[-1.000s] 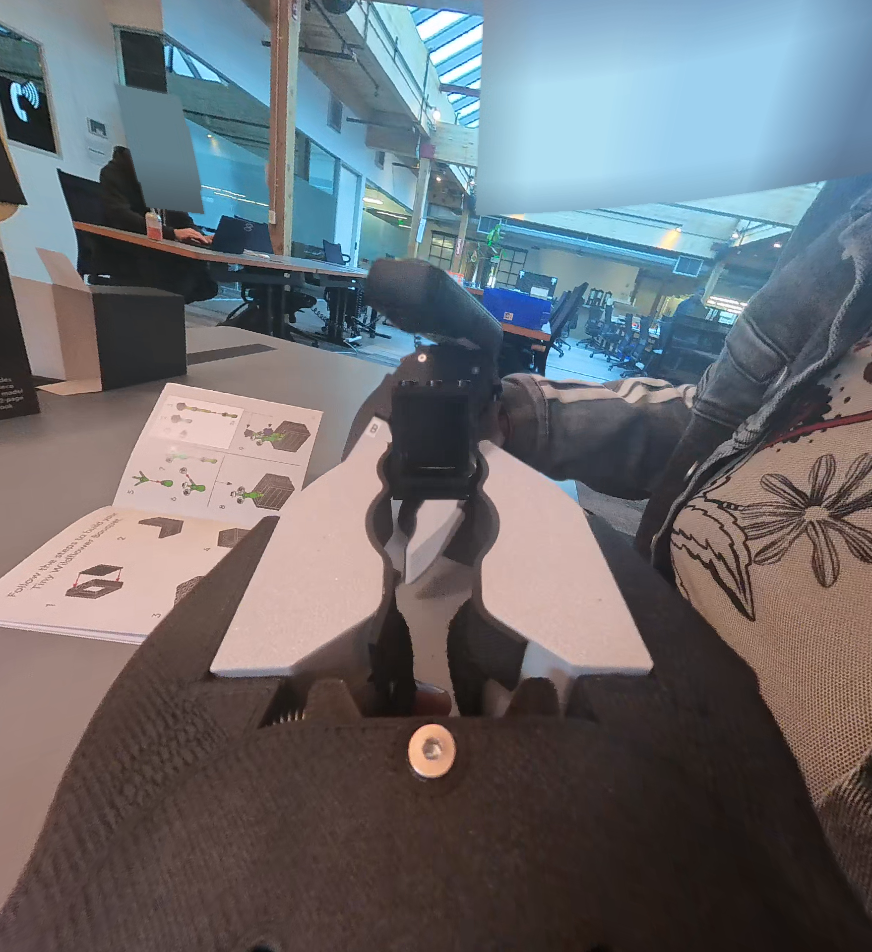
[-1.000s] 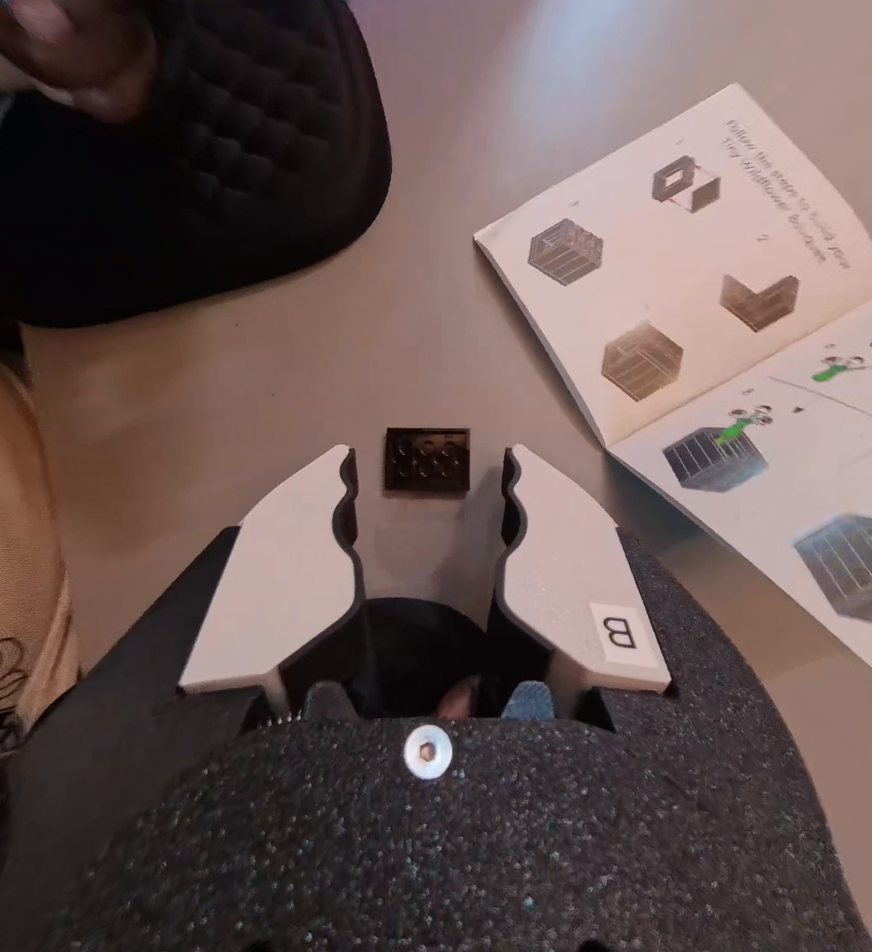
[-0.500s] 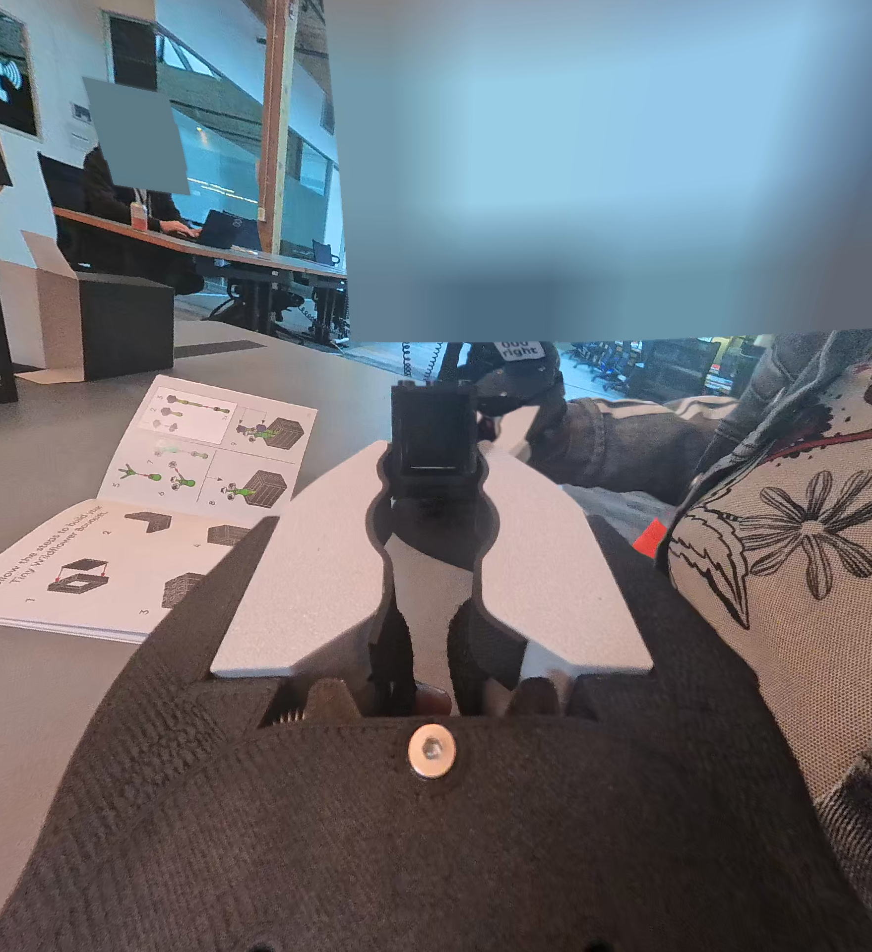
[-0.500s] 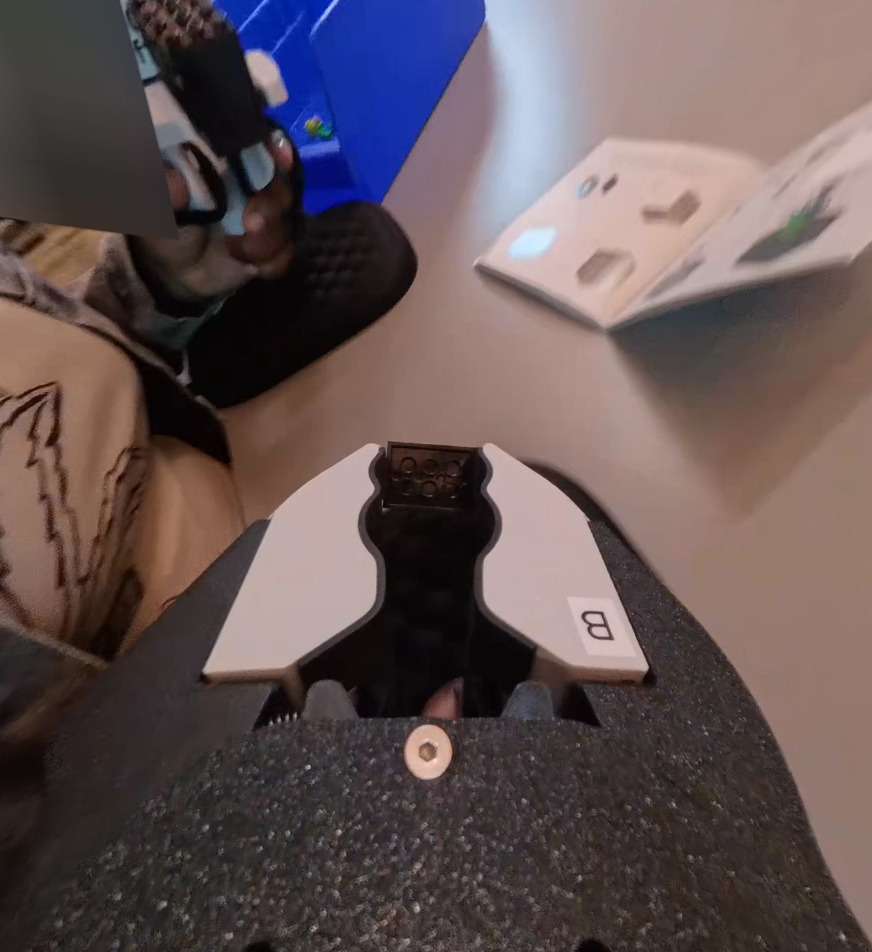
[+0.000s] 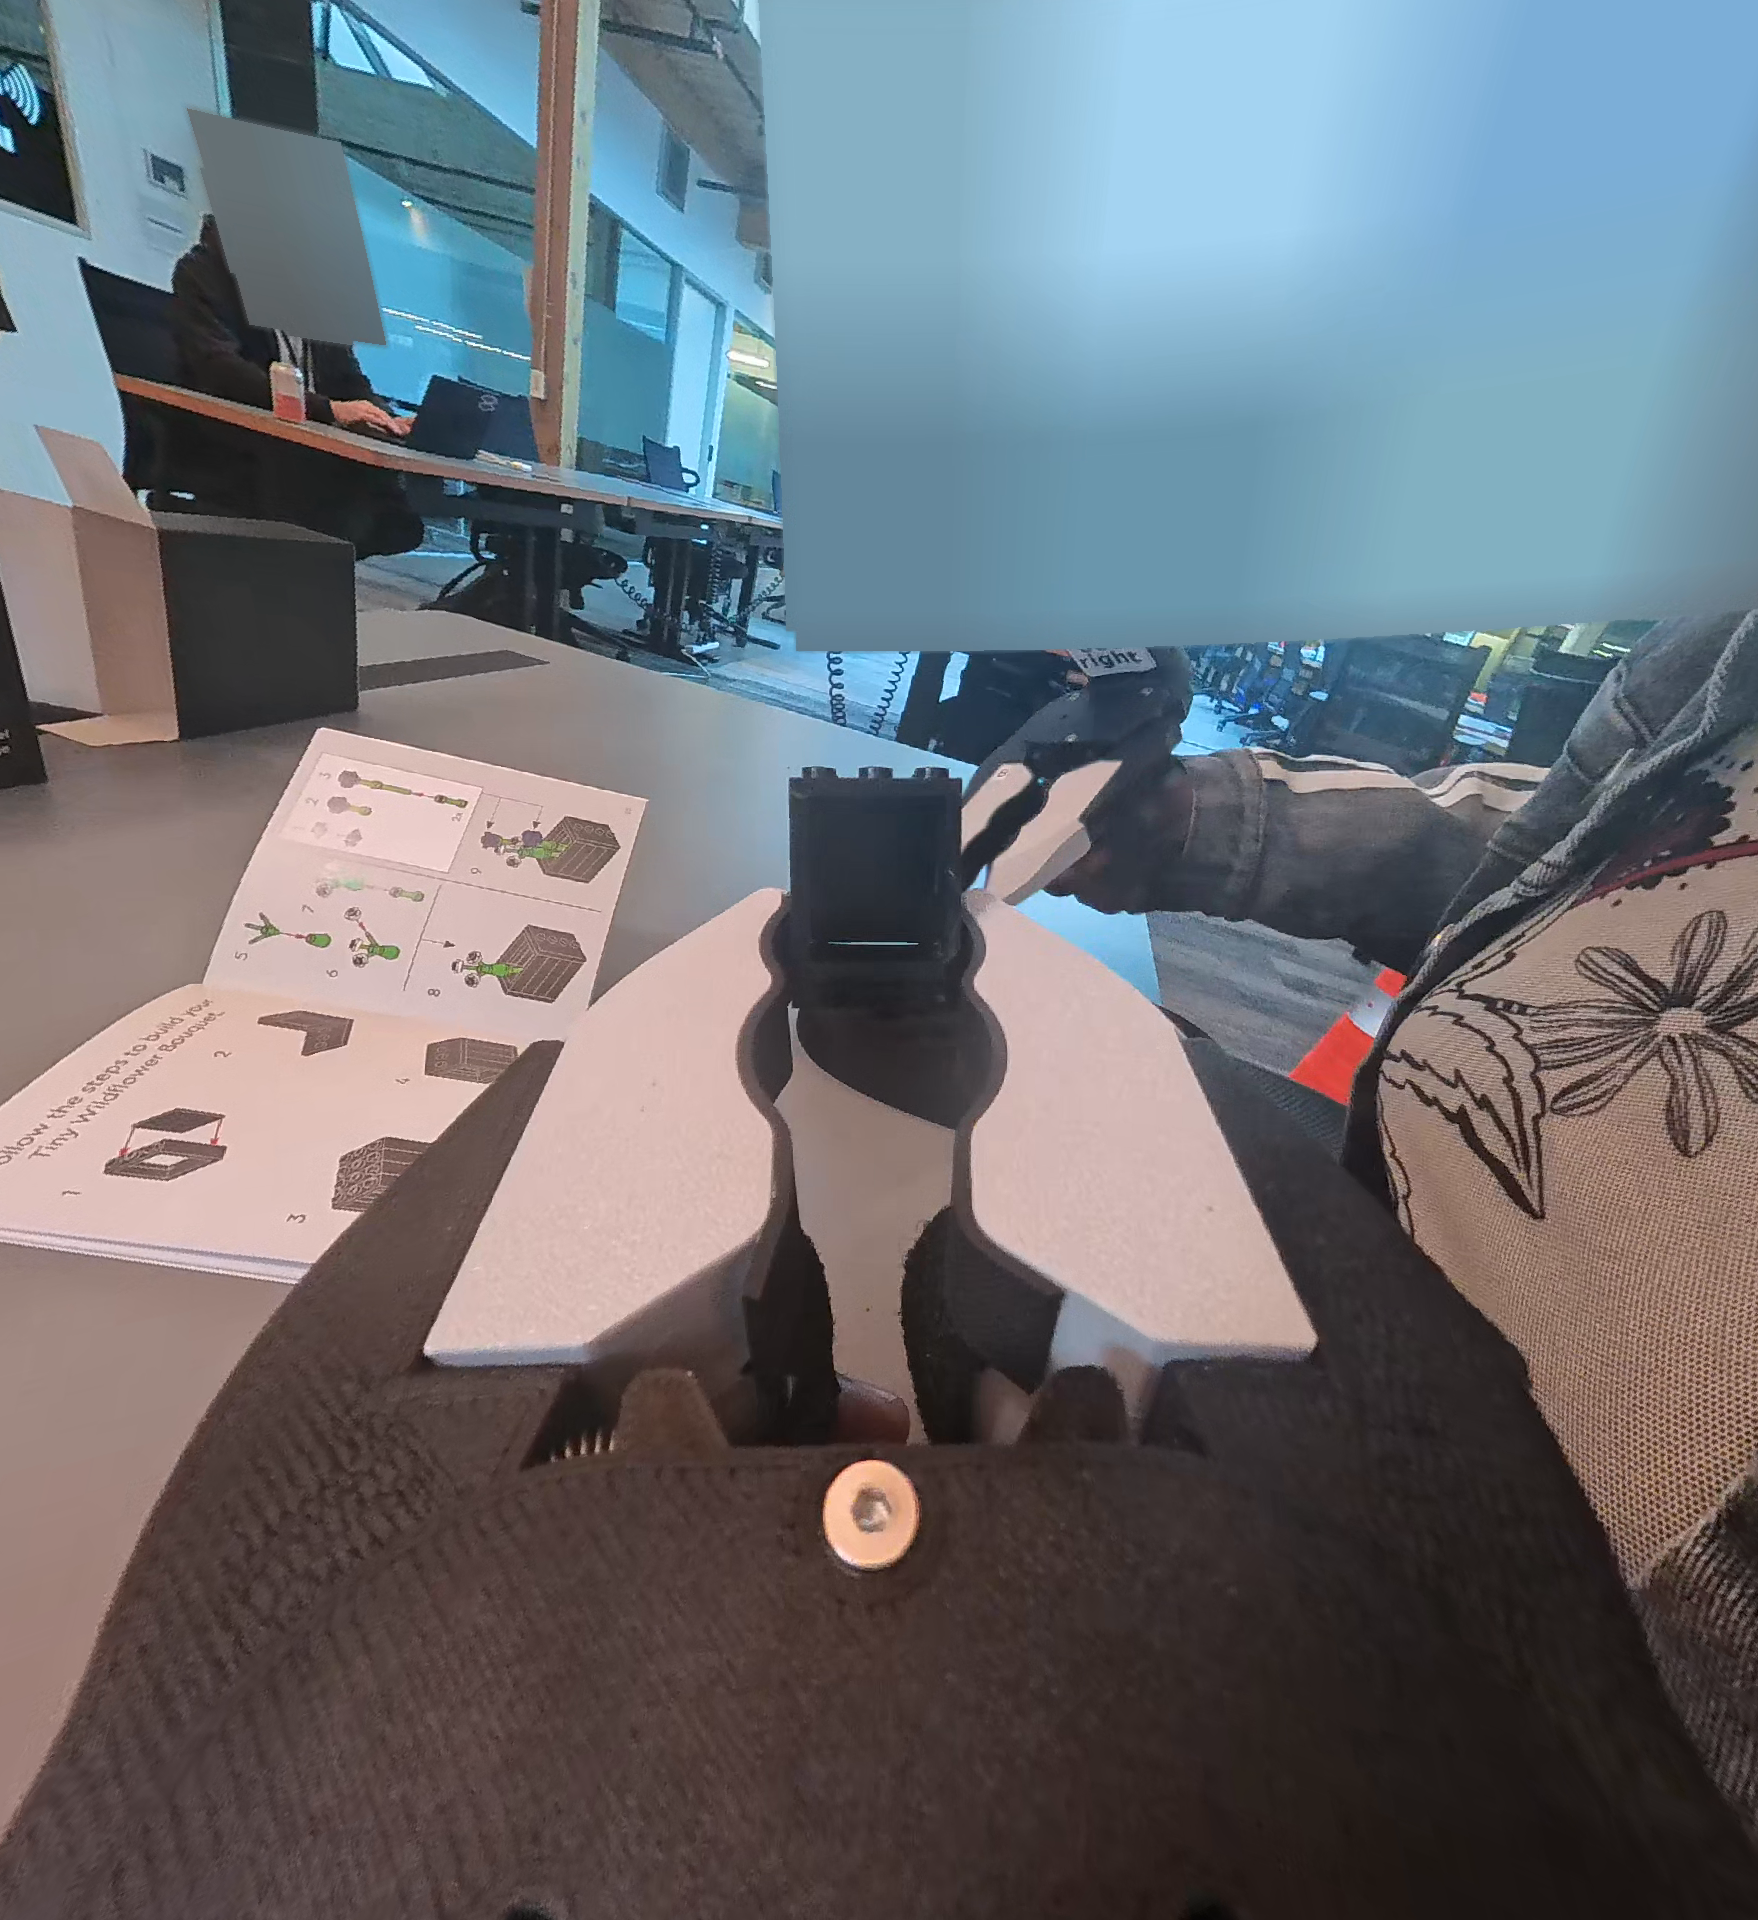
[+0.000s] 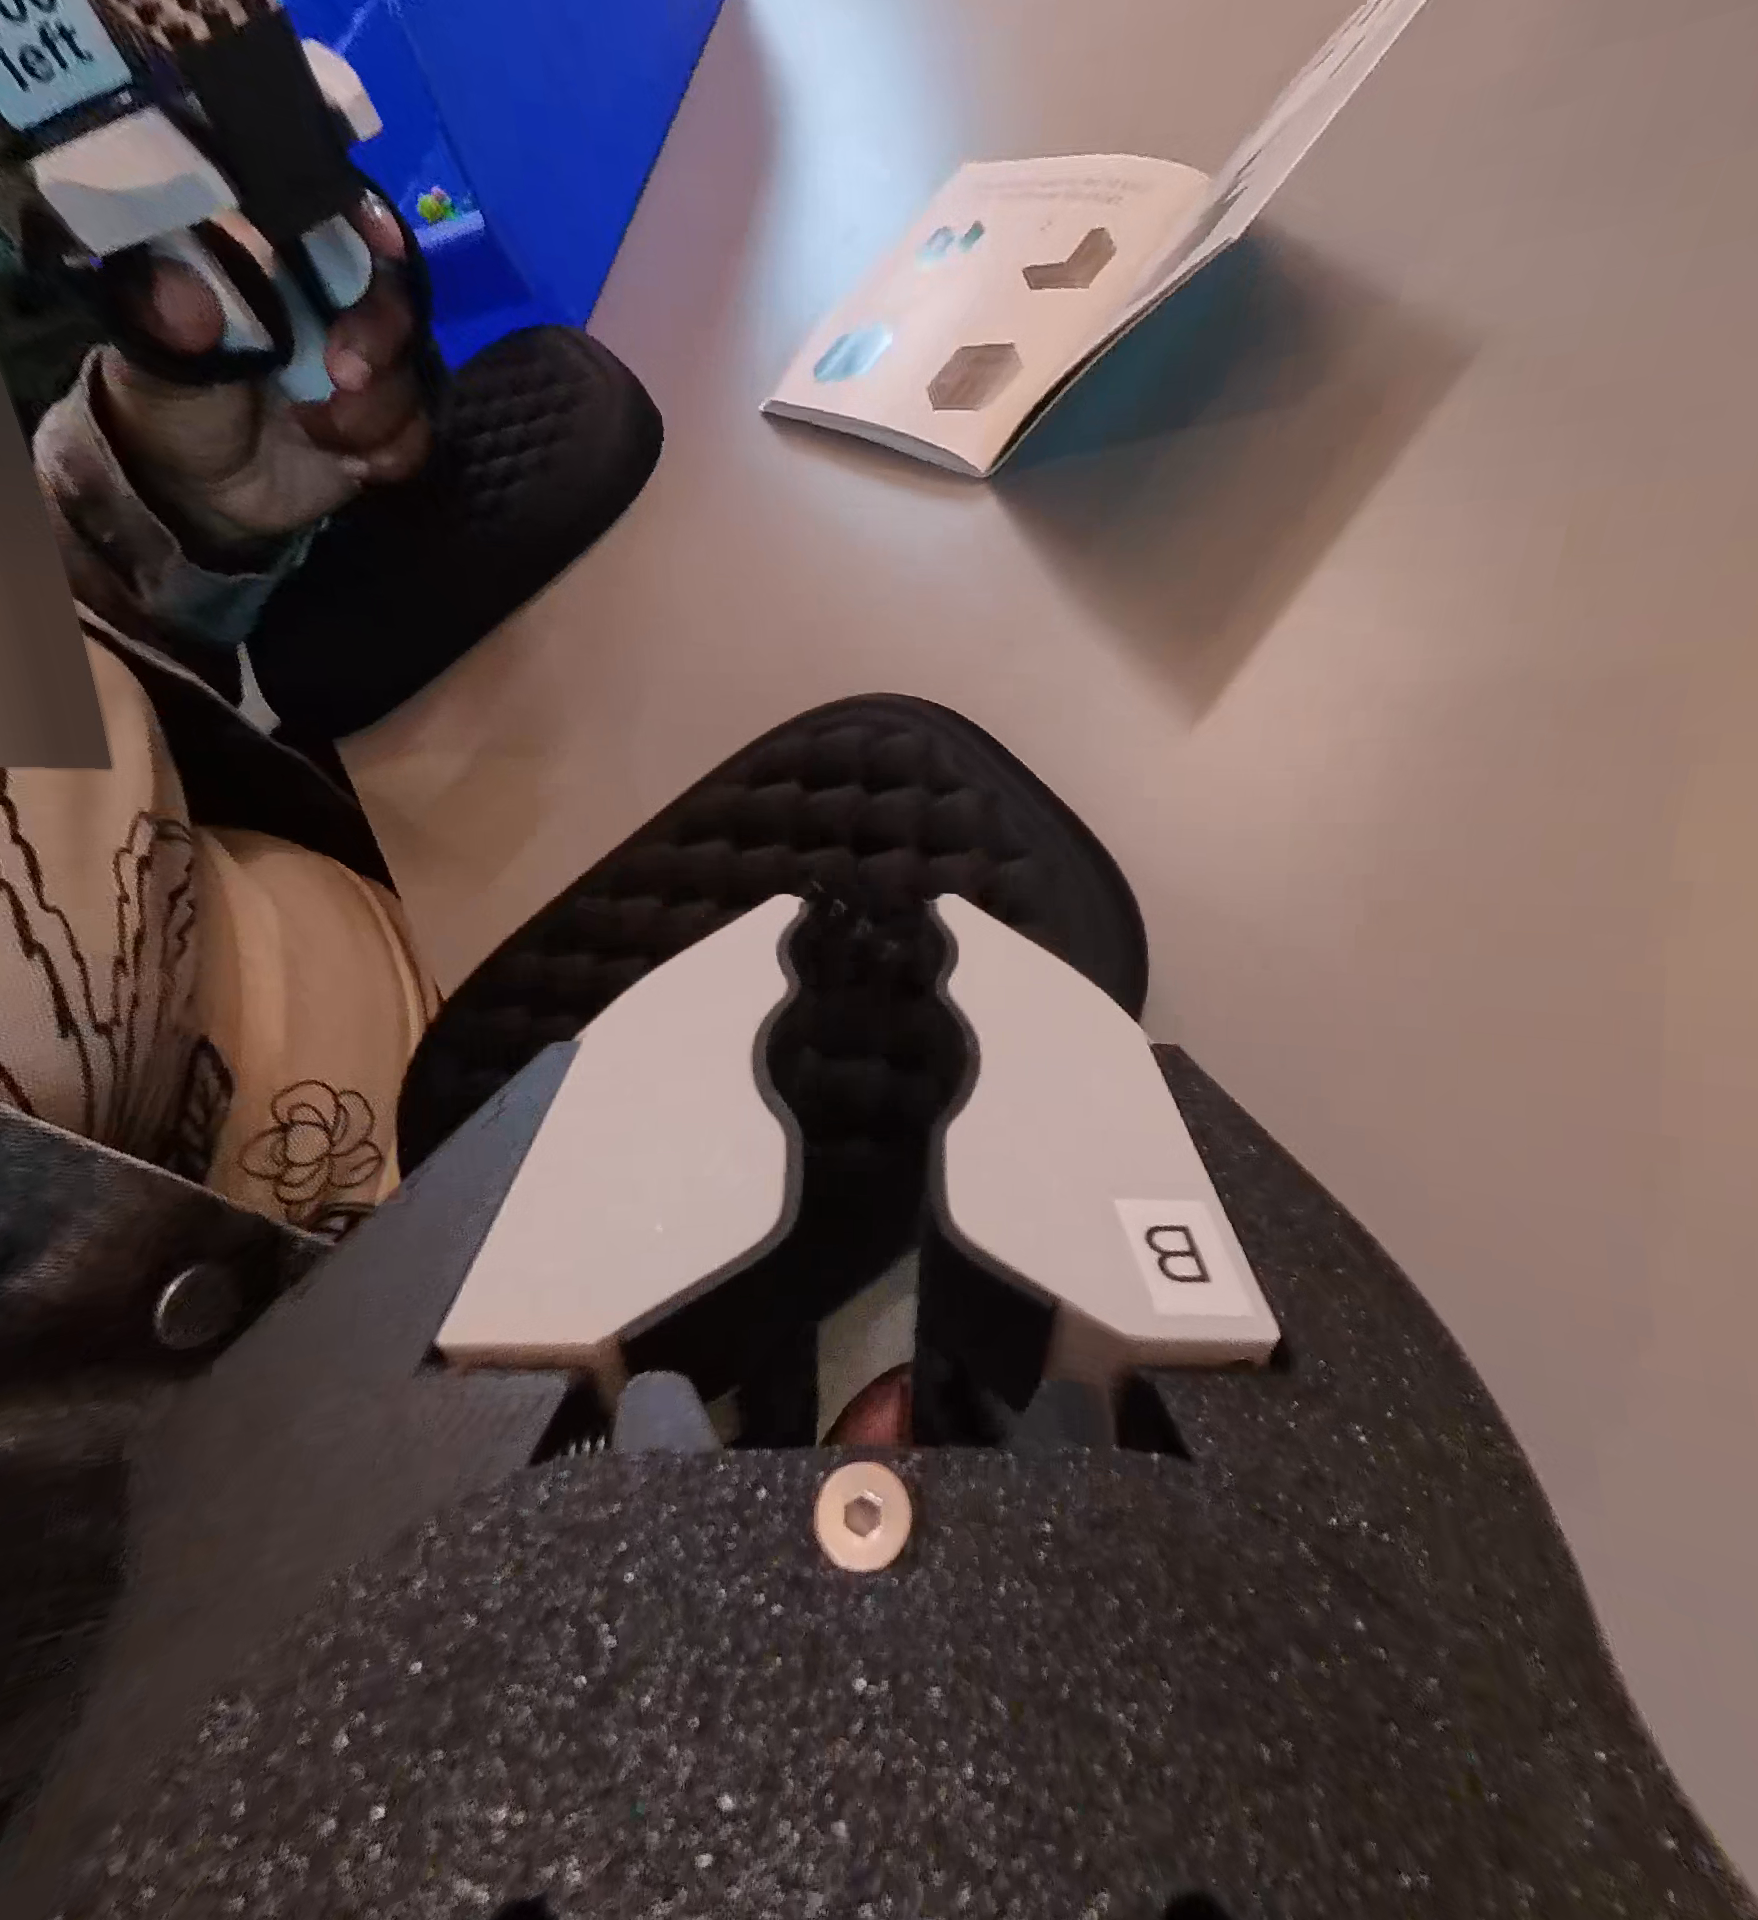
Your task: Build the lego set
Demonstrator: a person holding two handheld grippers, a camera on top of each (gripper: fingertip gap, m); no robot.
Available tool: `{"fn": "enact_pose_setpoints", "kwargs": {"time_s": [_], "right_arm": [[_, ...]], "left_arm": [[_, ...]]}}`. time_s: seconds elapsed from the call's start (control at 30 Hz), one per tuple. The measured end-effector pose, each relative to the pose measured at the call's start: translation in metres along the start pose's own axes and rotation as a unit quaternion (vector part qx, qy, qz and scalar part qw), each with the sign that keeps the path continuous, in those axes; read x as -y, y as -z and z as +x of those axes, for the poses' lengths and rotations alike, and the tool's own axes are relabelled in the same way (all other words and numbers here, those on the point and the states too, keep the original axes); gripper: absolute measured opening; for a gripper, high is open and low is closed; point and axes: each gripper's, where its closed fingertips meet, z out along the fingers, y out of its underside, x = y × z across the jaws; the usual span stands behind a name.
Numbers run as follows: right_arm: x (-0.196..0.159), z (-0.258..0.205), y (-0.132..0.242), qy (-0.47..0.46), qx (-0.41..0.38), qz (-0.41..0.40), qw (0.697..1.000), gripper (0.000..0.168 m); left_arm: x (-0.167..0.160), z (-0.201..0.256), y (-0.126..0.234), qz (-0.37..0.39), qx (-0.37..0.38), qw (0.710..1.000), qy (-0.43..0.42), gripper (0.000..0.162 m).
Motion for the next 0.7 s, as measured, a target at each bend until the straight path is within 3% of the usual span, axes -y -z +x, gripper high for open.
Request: {"fn": "enact_pose_setpoints", "kwargs": {"time_s": [0.1, 0.23, 0.43, 0.53, 0.7], "right_arm": [[-0.005, -0.002, -0.003, 0.018, 0.015, -0.018, 1.000, 0.019], [0.002, -0.016, 0.004, 0.134, 0.071, -0.042, 0.988, 0.024], [-0.002, -0.007, -0.008, 0.359, 0.122, -0.175, 0.909, 0.031], [-0.009, -0.001, -0.015, 0.399, 0.138, -0.232, 0.876, 0.034], [-0.016, 0.001, -0.020, 0.420, 0.140, -0.244, 0.863, 0.032]], "left_arm": [[0.000, 0.000, 0.000, -0.001, -0.004, 1.000, 0.005, 0.028], [-0.001, 0.005, -0.001, -0.004, -0.020, 1.000, -0.002, 0.028], [0.002, 0.017, -0.010, -0.009, -0.056, 0.998, -0.023, 0.028], [0.006, 0.024, -0.013, 0.004, -0.079, 0.997, -0.001, 0.028], [0.001, 0.023, -0.014, -0.005, -0.073, 0.997, -0.005, 0.028]]}}
